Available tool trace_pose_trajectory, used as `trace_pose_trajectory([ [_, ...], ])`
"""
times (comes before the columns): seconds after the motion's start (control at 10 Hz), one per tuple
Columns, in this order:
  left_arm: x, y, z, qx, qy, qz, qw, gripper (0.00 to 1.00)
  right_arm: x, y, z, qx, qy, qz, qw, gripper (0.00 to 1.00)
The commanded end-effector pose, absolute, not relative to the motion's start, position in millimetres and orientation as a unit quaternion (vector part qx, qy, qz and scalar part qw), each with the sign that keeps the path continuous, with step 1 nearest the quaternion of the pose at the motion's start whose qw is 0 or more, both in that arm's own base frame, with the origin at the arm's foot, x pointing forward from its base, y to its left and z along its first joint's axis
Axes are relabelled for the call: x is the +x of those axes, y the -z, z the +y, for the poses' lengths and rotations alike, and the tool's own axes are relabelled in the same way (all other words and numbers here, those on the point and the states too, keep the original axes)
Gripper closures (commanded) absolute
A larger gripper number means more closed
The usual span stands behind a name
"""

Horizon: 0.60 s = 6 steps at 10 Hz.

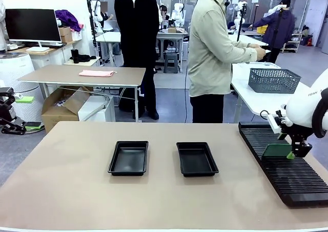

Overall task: Inspect and transfer BCBs to ESD trays.
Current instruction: Pick up the Blank PCB from the PCB Rack and place it in the left ESD tray.

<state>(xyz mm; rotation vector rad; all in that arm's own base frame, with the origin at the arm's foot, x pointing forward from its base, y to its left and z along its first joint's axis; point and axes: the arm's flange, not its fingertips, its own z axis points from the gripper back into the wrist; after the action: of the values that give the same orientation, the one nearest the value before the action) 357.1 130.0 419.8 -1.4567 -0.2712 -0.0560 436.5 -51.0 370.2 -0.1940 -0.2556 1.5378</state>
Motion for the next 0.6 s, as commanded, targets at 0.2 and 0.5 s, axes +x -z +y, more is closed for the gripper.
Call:
trace_pose_trajectory([
  [0.2, 357.8, -421.3, 129.9, -0.665, 0.024, -0.127, 0.735, 0.00, 440.9, -366.9, -52.9, -0.085, -0.688, -0.124, 0.710, 0.12],
  [0.5, 357.8, -421.3, 129.9, -0.665, 0.024, -0.127, 0.735, 0.00, 442.8, -368.4, -53.8, -0.079, -0.690, -0.119, 0.710, 0.21],
])
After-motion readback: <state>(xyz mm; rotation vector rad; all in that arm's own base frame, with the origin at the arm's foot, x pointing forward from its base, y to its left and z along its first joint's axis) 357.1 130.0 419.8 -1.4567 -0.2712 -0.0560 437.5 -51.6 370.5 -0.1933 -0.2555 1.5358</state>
